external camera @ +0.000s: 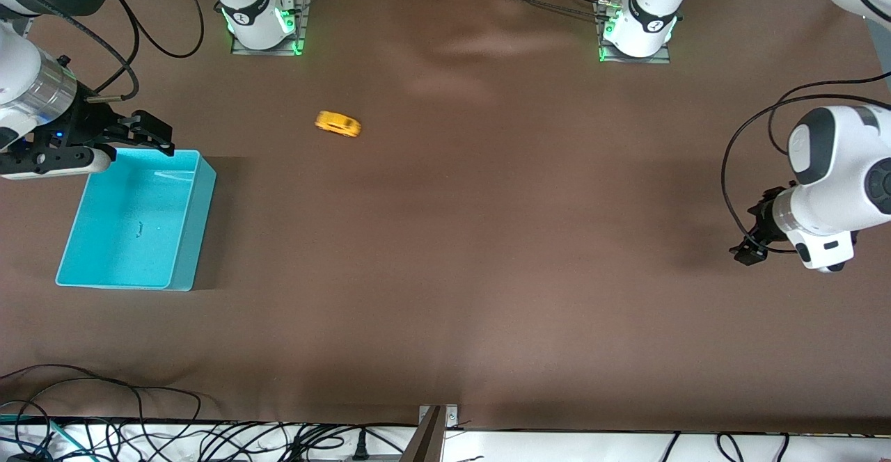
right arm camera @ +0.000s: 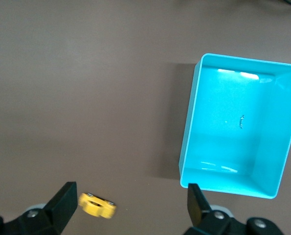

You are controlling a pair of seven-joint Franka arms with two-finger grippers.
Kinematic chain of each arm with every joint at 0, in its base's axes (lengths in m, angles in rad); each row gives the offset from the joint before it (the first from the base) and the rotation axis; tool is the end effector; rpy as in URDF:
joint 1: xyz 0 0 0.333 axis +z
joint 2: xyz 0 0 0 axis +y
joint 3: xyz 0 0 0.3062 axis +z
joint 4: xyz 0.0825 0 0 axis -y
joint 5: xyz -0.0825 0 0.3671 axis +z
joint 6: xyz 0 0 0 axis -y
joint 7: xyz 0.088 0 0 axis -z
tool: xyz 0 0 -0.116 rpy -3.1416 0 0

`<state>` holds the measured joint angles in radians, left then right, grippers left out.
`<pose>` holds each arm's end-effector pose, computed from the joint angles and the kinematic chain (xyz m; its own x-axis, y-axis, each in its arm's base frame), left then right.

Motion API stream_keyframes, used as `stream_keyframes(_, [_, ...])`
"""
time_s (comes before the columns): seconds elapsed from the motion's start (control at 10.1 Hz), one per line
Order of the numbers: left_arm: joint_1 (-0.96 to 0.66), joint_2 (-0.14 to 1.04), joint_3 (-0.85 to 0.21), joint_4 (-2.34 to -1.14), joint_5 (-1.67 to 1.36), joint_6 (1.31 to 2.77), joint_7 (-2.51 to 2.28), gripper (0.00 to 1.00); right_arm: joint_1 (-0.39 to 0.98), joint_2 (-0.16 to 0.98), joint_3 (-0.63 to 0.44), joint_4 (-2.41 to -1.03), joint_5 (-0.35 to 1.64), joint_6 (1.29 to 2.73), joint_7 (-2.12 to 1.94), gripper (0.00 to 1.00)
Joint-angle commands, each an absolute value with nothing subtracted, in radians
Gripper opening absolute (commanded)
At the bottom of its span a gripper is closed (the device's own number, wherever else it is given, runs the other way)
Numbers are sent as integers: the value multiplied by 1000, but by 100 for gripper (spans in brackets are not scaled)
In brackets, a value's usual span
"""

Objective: Wind up and store yellow beetle car
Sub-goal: 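Open the left gripper, releasing the car to roll toward the right gripper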

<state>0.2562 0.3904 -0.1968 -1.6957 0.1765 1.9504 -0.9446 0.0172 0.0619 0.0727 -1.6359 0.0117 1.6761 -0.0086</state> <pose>0.6221 0.0608 0.3530 0.5909 0.8067 -0.0107 0.7966 -0.5855 -0.1507 0.5590 0.0506 0.5511 0.9950 0.0971 -0.0214 0.0967 -0.9952 -0.0163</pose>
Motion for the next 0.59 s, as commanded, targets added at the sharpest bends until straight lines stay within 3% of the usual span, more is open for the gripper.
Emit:
stream_keyframes(0.0, [261, 396, -209, -1609, 163, 1831, -723, 100, 15, 58, 74, -1632, 8, 1672, -11, 100])
stream_keyframes(0.49, [264, 397, -229, -1533, 147, 1773, -536, 100, 15, 60, 74, -1634, 8, 1677, -11, 100])
